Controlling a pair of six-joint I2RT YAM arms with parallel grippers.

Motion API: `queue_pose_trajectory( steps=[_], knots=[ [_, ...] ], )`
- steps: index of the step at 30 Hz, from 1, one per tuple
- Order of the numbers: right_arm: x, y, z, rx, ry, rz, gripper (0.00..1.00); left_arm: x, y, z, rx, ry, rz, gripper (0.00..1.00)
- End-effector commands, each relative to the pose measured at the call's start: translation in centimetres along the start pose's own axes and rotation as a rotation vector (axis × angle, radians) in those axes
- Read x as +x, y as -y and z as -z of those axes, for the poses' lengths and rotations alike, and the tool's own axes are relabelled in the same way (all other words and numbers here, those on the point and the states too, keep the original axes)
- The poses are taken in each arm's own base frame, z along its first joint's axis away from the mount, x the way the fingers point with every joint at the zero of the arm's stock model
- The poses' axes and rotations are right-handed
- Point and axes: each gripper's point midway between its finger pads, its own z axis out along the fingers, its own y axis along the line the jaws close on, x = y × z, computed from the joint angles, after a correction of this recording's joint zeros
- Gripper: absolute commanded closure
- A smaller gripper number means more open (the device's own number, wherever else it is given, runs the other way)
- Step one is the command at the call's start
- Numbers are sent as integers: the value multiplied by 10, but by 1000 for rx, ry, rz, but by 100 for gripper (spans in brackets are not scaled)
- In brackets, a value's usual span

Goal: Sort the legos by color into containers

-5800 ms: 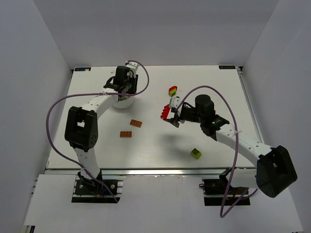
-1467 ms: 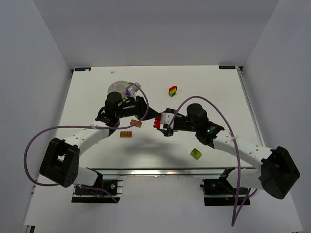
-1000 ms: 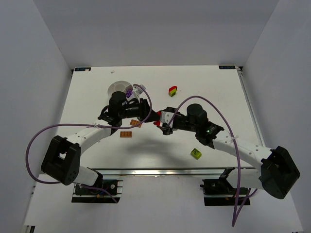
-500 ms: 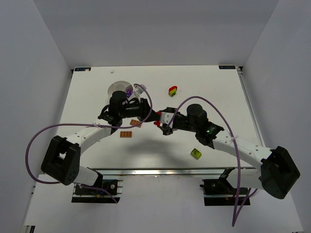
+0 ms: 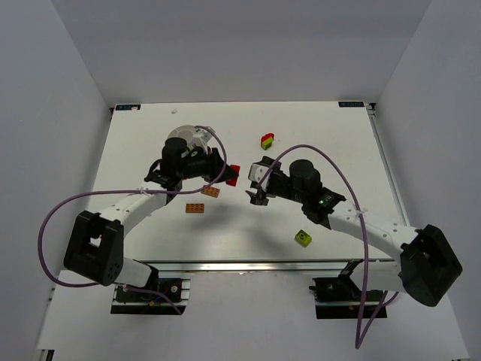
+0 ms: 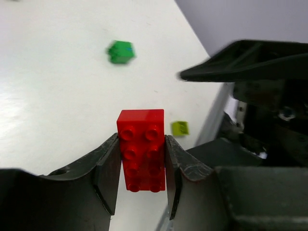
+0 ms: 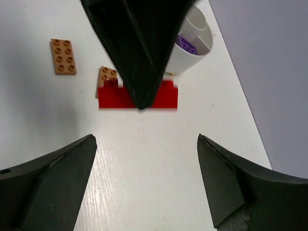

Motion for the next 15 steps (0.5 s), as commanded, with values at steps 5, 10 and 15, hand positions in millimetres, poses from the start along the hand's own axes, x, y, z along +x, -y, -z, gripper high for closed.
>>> queue_pose_trajectory(
  steps=[5, 10, 15],
  knots=[
    [-9, 39, 25, 91, 53, -81, 14, -89, -64, 47, -333, 269, -145, 100],
    [-13, 41, 46, 3, 109, -158, 64, -141, -88, 66, -529, 389, -252, 100],
    [-18, 37, 54, -50, 138, -182, 100, -173, -129, 73, -665, 422, -283, 100]
  ],
)
